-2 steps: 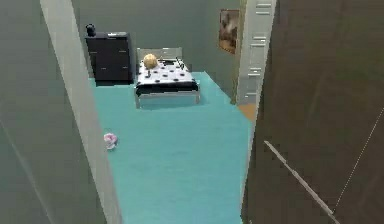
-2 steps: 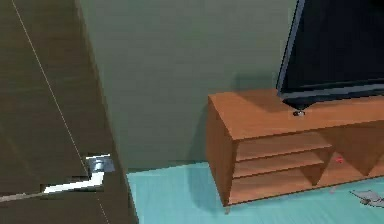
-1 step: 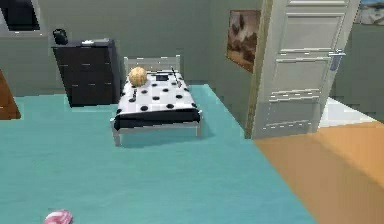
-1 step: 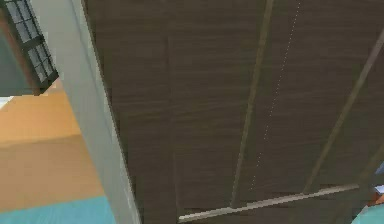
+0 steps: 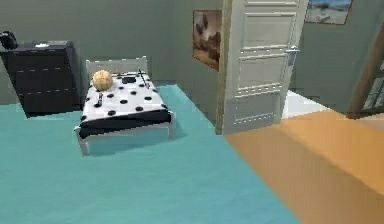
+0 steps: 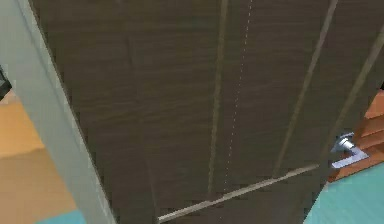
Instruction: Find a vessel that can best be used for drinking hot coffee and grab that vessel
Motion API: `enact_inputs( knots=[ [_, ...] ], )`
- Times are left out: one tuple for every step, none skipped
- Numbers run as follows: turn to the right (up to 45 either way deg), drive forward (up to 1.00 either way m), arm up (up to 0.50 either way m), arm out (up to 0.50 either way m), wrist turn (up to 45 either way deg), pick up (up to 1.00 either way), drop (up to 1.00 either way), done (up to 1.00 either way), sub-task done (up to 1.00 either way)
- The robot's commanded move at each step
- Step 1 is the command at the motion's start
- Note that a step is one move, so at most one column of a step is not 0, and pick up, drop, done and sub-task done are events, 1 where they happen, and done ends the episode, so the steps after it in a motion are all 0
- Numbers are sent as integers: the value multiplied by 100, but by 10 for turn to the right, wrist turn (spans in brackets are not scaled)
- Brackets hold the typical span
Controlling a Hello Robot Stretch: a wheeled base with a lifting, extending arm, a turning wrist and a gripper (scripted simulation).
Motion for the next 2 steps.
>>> enact_inputs(
  knots=[
    [0, 25, 0, 0, 0, 0, 0, 0, 0],
    [-180, 0, 0, 0, 0, 0, 0, 0, 0]
  ],
)
